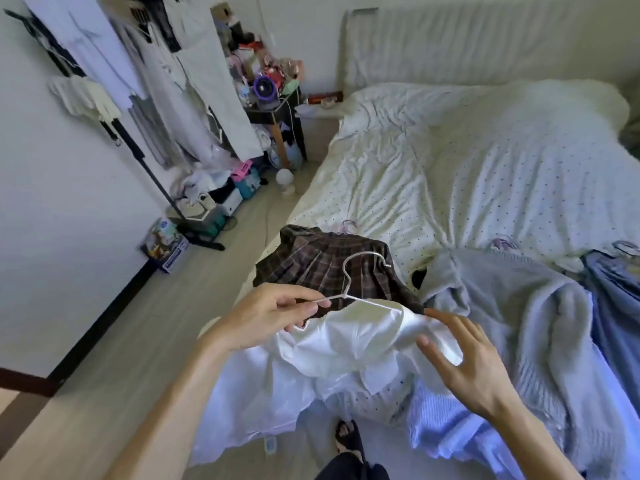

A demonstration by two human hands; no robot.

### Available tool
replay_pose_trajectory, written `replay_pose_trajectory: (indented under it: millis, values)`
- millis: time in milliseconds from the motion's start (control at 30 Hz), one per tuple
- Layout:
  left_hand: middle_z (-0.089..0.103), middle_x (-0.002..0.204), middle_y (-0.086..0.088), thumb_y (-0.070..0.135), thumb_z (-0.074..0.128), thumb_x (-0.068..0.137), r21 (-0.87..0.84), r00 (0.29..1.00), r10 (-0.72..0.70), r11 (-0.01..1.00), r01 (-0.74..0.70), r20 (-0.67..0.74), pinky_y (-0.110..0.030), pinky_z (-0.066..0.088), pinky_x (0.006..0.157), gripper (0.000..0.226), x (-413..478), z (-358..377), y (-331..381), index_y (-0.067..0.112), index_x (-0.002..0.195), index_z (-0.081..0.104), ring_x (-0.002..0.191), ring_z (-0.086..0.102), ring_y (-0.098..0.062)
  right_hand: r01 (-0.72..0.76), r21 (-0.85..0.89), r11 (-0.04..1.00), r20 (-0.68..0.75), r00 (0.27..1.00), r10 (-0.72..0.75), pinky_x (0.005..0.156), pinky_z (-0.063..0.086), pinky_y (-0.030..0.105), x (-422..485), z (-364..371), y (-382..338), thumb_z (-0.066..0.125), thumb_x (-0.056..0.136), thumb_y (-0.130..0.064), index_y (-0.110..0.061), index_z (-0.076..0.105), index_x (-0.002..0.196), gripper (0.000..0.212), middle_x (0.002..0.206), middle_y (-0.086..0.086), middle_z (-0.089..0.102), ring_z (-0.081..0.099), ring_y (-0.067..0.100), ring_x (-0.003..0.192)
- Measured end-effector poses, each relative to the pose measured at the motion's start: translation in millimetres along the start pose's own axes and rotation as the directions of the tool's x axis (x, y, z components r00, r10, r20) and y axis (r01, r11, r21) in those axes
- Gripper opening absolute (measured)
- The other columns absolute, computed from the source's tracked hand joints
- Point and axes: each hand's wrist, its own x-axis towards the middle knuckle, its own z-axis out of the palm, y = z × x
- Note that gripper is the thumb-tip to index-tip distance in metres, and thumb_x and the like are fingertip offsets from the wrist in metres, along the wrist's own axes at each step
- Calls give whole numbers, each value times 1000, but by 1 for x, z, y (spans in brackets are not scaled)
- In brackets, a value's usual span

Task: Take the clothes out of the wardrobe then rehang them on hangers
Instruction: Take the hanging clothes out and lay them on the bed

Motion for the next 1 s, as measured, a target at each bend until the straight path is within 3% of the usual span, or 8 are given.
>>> replay_pose_trajectory:
  millis: [167, 267, 467, 600, 667, 733, 833, 1000]
  values:
    - [73, 79, -2, 36, 66, 94, 40, 988, -26, 999, 33, -152, -9, 43, 68, 19, 42, -43, -22, 50, 102, 75, 71, 64, -4, -260, 72, 963, 73, 964, 255, 84, 41, 27, 40, 35, 29, 57, 87, -60, -37, 55, 128, 47, 112, -19, 60, 54, 6, 106]
    - [73, 74, 6, 30, 66, 96, 32, 982, -35, 999, 41, -183, -5, 42, 64, 23, 89, -61, -40, 52, 97, 75, 67, 64, 1, -399, 116, 910, 83, 917, 391, 73, 41, 29, 73, 63, 42, 56, 89, -60, -28, 59, 108, 38, 85, -21, 60, 56, 15, 89]
    - [75, 91, 1, 29, 64, 97, 66, 990, -75, 994, 83, -124, -14, 50, 73, 27, 232, -105, -108, 55, 96, 73, 70, 65, -1, -621, 127, 774, 85, 784, 615, 73, 43, 41, 178, 128, 60, 52, 98, -43, -18, 50, 83, 29, 79, -3, 63, 59, 33, 83]
    - [73, 81, 5, 28, 63, 97, 109, 990, -115, 986, 123, -78, -26, 48, 75, 16, 343, -133, -160, 36, 105, 76, 71, 61, -4, -716, 86, 693, 107, 698, 708, 74, 41, 40, 258, 171, 74, 45, 100, -32, -12, 54, 99, 22, 90, 7, 63, 57, 33, 84]
    - [69, 74, 13, 30, 63, 97, 153, 989, -126, 979, 137, -81, -18, 42, 67, 16, 390, -141, -178, 33, 106, 76, 72, 61, -3, -751, 67, 656, 111, 659, 744, 75, 39, 38, 292, 185, 82, 42, 100, -27, -12, 54, 104, 19, 92, 7, 62, 55, 31, 83]
    - [69, 79, 16, 32, 61, 98, 204, 986, -148, 966, 161, -78, -14, 41, 65, 18, 433, -145, -196, 31, 110, 75, 79, 63, -5, -782, 46, 621, 107, 622, 776, 75, 37, 36, 324, 197, 92, 43, 100, -23, -13, 50, 99, 12, 91, 8, 58, 50, 32, 81]
    - [73, 97, 8, 34, 58, 99, 258, 979, -198, 944, 205, -54, -29, 50, 79, 20, 491, -143, -227, 28, 111, 73, 92, 65, -15, -811, -27, 584, 114, 578, 808, 72, 35, 36, 365, 211, 112, 40, 101, -19, -9, 46, 94, 13, 88, 10, 54, 47, 31, 77]
    - [72, 104, 1, 40, 52, 101, 378, 954, -284, 876, 300, -99, -36, 52, 82, 23, 559, -124, -276, 29, 111, 70, 95, 65, -24, -842, -65, 535, 114, 527, 842, 70, 39, 35, 403, 227, 150, 39, 101, -18, -11, 53, 113, 20, 89, 10, 63, 53, 24, 71]
